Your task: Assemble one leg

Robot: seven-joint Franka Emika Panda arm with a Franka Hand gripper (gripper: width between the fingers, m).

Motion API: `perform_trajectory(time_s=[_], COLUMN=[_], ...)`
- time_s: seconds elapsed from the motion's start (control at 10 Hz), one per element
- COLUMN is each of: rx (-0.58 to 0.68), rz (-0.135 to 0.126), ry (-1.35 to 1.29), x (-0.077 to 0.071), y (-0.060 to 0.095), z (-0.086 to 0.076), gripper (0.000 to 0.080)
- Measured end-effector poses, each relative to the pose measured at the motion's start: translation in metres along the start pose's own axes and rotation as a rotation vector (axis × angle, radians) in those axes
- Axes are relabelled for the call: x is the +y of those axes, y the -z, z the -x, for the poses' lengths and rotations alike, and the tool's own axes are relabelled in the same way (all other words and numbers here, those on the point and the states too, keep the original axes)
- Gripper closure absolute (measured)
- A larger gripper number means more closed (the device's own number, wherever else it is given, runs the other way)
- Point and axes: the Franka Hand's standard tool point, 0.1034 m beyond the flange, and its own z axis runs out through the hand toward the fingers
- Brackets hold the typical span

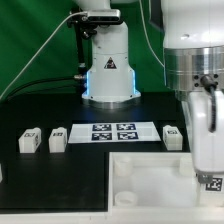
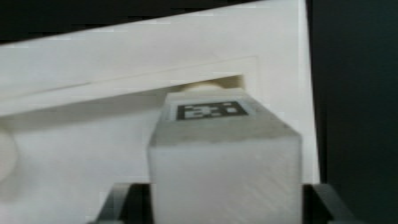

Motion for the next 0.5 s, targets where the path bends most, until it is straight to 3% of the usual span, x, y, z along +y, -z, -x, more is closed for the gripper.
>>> perform_trajectory(time_s=[0.2, 0.5], rx=[0.02, 0.041], rz=[0.001, 0.002], ry=[-0.104, -0.06], x=[0.0013, 0.0029], y=[0.0003, 0.0005], z=[-0.0005, -0.0017], gripper=[0.0507, 0.0504])
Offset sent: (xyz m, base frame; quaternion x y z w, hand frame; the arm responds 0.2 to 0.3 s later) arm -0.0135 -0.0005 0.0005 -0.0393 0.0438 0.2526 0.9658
